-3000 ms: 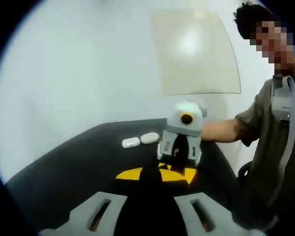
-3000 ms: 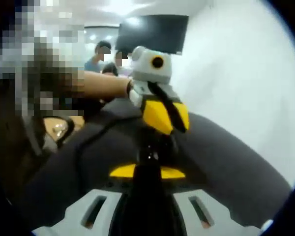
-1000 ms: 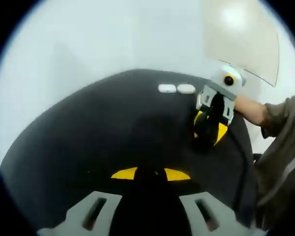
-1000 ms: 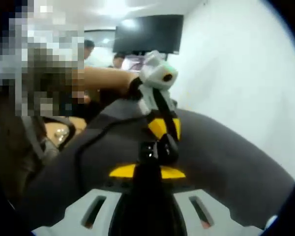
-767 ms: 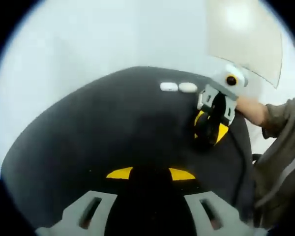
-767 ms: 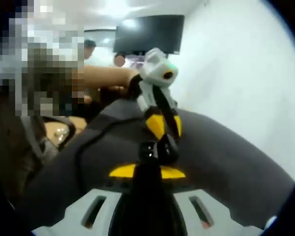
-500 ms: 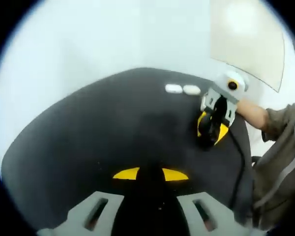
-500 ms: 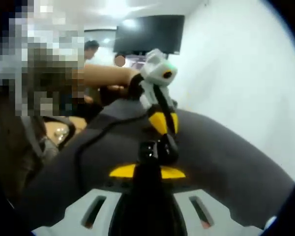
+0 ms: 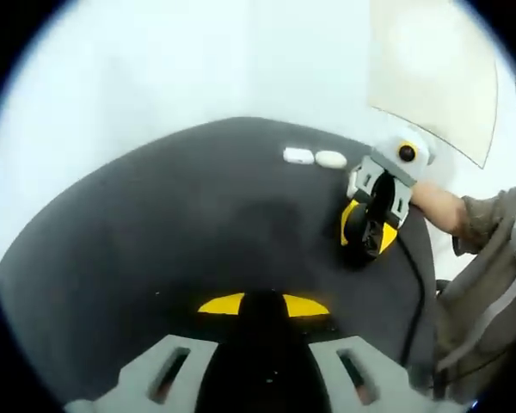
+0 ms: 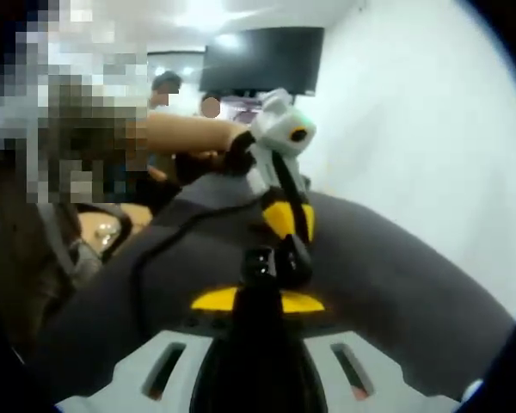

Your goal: Pick up three earphones and place each one into its charging case using tactile feedback, ensure that each earphone is properly inserted and securely positioned inside the case.

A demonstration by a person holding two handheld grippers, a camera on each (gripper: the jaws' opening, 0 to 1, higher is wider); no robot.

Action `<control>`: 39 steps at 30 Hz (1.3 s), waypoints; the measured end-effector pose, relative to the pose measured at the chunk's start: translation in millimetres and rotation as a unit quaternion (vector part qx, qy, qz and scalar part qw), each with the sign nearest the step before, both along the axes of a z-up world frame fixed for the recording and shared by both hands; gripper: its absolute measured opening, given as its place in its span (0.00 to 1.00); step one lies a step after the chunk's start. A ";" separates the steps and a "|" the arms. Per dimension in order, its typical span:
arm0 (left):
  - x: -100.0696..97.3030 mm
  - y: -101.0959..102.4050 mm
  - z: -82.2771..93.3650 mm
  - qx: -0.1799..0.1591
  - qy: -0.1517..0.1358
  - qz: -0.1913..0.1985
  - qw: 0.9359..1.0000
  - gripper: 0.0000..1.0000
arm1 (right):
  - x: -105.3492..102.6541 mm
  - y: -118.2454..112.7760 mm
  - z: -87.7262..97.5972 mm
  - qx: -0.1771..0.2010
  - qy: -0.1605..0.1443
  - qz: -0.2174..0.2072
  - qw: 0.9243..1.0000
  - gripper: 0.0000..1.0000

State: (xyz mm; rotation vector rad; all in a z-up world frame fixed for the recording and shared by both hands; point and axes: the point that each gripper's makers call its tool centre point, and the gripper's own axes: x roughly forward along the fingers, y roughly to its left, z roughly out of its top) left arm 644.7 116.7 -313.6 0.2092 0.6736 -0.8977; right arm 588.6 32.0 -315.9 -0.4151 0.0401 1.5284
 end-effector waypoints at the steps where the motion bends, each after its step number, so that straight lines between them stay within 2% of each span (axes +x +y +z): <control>1: 0.1 0.0 0.3 -0.001 0.001 0.001 1.000 0.13 | 0.1 0.0 0.0 0.000 0.000 0.000 1.000 0.18; 6: -1.4 -2.2 -2.1 -0.009 0.025 0.014 1.000 0.13 | -0.3 0.2 0.0 0.000 -0.001 0.001 1.000 0.18; 9: -0.7 -4.1 -4.7 -0.004 0.021 0.015 1.000 0.09 | -0.2 0.3 0.1 0.000 -0.002 0.001 1.000 0.18; 15: 0.8 -4.2 -5.2 -0.001 0.019 0.017 1.000 0.08 | 0.2 0.3 0.0 0.001 -0.003 0.001 1.000 0.18; 18: -5.8 -6.8 -2.8 0.004 0.003 -0.005 1.000 0.08 | -0.1 0.3 0.0 0.001 -0.003 0.001 1.000 0.18; 22: -12.1 -8.6 3.6 0.030 -0.060 -0.032 0.997 0.08 | -0.5 0.2 -0.1 0.001 -0.002 0.001 1.000 0.18; 23: -14.2 -8.9 5.7 0.032 -0.067 -0.029 0.997 0.08 | -0.5 0.2 -0.1 0.001 -0.002 0.001 1.000 0.18; 24: -13.0 -8.2 10.0 0.043 -0.092 -0.029 0.994 0.08 | -0.5 0.1 -0.1 0.001 -0.002 0.001 1.000 0.18; 26: -16.7 -12.1 21.8 0.054 -0.144 -0.040 0.987 0.08 | -0.6 0.0 -0.1 0.001 -0.002 0.001 1.000 0.18; 27: -17.8 -15.1 30.0 0.061 -0.180 -0.047 0.981 0.08 | -0.7 0.0 -0.1 0.001 -0.002 0.001 1.000 0.18; 28: -21.8 -20.3 41.3 0.066 -0.226 -0.058 0.970 0.08 | -0.9 0.1 -0.1 0.000 -0.002 0.001 1.000 0.18; 31: -31.2 -31.6 60.3 0.056 -0.285 -0.065 0.955 0.08 | -1.2 0.1 -0.1 0.000 -0.002 0.001 1.000 0.18; 33: -37.4 -39.9 71.7 0.060 -0.329 -0.079 0.939 0.08 | -1.1 0.0 -0.1 0.000 -0.001 0.001 1.000 0.18; 34: -39.6 -42.4 73.2 0.063 -0.335 -0.078 0.937 0.08 | -1.1 0.0 -0.1 0.000 -0.001 0.000 1.000 0.18; 35: -43.2 -48.2 76.3 0.066 -0.354 -0.095 0.928 0.08 | -1.0 0.0 -0.1 0.000 -0.001 0.000 1.000 0.18; 37: -42.9 -50.2 76.7 0.094 -0.381 -0.099 0.914 0.08 | -1.0 -0.1 -0.1 0.001 -0.001 0.000 1.000 0.18; 38: -45.5 -54.0 75.6 0.099 -0.392 -0.111 0.908 0.08 | -0.9 0.0 -0.1 0.001 -0.002 0.000 1.000 0.18; 39: -51.6 -61.2 76.3 0.093 -0.408 -0.132 0.899 0.08 | -0.8 0.0 -0.1 0.001 -0.001 0.000 1.000 0.18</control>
